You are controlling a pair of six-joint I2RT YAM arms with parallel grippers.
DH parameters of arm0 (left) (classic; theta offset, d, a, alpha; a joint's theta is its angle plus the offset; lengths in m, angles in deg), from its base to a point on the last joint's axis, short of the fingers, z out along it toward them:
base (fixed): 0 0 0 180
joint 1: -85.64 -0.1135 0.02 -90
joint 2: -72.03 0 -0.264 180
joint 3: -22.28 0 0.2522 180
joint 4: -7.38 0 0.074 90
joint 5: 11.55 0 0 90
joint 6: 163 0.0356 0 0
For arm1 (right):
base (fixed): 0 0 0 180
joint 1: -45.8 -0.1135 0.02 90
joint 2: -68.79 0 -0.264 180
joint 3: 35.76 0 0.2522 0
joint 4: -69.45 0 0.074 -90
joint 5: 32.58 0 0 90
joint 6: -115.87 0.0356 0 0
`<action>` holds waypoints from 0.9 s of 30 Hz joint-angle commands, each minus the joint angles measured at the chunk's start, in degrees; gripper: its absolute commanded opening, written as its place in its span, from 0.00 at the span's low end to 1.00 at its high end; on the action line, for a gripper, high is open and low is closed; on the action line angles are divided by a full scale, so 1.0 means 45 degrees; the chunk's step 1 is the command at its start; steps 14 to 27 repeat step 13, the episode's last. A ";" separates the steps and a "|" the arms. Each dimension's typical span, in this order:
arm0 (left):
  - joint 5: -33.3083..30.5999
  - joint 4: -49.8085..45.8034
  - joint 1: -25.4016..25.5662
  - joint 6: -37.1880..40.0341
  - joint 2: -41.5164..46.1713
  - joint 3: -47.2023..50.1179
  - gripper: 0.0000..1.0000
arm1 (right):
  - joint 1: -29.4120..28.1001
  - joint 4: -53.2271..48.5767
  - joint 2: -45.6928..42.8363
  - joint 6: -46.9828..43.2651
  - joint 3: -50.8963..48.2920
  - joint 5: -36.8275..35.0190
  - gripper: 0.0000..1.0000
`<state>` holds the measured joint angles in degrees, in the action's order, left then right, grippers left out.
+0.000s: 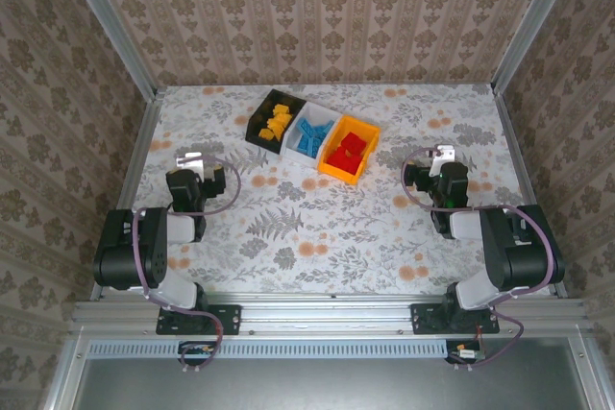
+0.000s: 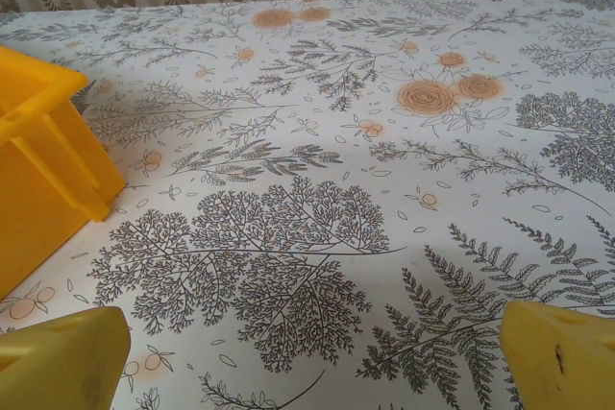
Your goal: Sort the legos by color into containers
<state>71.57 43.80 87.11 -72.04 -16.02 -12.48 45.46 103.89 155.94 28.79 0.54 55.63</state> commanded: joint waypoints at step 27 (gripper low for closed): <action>-0.0121 0.0257 0.0047 0.0199 -0.0056 -0.0282 1.00 | -0.0120 0.0147 0.0107 -0.0248 0.0186 -0.0300 1.00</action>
